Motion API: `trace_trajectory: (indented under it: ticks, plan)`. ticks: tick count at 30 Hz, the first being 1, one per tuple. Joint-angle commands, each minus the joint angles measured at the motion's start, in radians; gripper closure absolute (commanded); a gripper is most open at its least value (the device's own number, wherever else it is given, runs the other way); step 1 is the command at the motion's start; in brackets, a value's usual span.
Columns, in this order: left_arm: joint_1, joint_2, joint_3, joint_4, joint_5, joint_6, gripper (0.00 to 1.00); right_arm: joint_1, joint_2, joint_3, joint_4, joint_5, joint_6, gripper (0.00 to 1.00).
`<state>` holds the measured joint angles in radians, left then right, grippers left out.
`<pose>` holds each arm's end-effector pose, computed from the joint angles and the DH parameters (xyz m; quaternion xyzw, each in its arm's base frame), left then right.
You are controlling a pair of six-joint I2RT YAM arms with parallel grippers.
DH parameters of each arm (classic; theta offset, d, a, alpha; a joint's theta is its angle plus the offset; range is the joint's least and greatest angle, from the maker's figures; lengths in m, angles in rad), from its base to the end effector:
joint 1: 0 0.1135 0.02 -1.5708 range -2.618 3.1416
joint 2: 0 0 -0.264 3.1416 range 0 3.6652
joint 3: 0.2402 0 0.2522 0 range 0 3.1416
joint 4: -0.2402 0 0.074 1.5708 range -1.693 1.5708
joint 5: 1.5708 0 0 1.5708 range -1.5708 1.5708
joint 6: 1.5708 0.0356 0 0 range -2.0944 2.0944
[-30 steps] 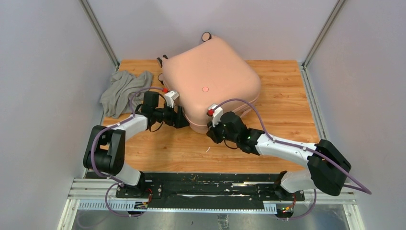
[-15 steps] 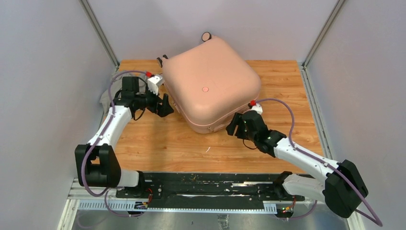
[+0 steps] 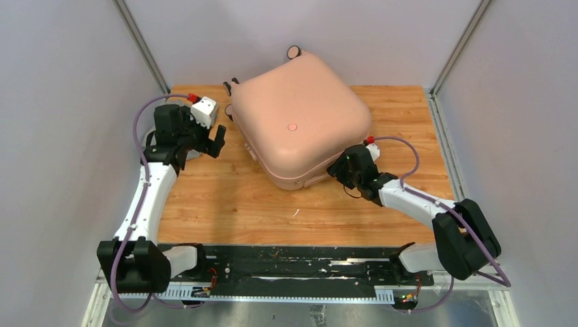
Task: Pack the luggage
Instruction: Zip the luggage at the center of the board.
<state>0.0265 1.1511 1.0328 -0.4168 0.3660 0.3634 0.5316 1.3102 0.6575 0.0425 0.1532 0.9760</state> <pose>0.2553 -0.0060 0.3306 0.2321 0.8272 -0.0608 0.5082 0.2377 0.1335 0.2049 0.2294 0.8547 0.2658 0.3823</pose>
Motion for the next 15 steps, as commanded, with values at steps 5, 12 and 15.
trace_trajectory:
  ticks: [5,12,15]
  plan:
    - [0.015,0.085,0.084,-0.075,-0.001,0.035,0.00,-0.031,-0.008,-0.023,0.077,0.035,0.081,0.45]
    - [0.016,0.204,0.163,-0.210,0.071,0.109,0.00,-0.035,0.093,0.044,0.076,0.015,0.078,0.48]
    - [0.029,0.251,0.200,-0.248,0.066,0.144,0.00,-0.035,0.159,0.046,0.102,-0.015,0.077,0.63]
